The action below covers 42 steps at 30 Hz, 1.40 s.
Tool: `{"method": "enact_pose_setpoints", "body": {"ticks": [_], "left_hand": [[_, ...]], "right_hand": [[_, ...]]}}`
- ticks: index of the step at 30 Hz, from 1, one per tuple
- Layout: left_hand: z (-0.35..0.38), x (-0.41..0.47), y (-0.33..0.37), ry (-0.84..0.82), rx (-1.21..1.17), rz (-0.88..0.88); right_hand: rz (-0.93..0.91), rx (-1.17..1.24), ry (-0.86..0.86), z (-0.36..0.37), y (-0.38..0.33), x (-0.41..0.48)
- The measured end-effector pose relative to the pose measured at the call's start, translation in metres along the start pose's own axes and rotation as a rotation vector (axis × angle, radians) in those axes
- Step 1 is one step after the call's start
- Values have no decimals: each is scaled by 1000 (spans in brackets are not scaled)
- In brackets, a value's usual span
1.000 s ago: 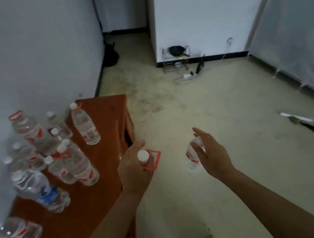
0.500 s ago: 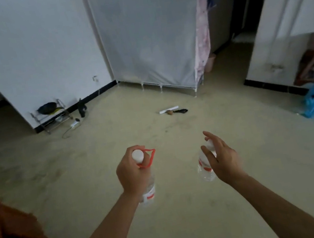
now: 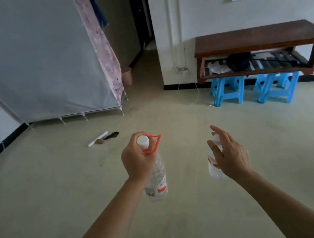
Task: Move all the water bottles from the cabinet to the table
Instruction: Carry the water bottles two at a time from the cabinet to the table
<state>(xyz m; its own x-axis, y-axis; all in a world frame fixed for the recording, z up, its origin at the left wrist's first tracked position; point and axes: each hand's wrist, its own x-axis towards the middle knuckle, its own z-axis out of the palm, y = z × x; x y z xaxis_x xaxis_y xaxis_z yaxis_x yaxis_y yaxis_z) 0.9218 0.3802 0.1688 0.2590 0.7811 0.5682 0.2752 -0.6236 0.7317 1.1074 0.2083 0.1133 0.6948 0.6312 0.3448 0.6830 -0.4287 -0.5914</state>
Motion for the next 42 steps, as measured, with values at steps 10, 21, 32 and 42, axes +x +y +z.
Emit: {"method": "enact_pose_setpoints", "body": {"ticks": [10,21,32,42], "left_hand": [[264,136,-6,-201,-189,50],[517,310,37,-246,-264,140],[761,459,63,-163,-272,110],[940,615,38,-112,-252,127]], "right_hand": [[240,-113,39,0,131,188],[304,-162,219,-18,257,432],[237,-152,98,-5,416,704],[183,-222,147,17,496,930]]}}
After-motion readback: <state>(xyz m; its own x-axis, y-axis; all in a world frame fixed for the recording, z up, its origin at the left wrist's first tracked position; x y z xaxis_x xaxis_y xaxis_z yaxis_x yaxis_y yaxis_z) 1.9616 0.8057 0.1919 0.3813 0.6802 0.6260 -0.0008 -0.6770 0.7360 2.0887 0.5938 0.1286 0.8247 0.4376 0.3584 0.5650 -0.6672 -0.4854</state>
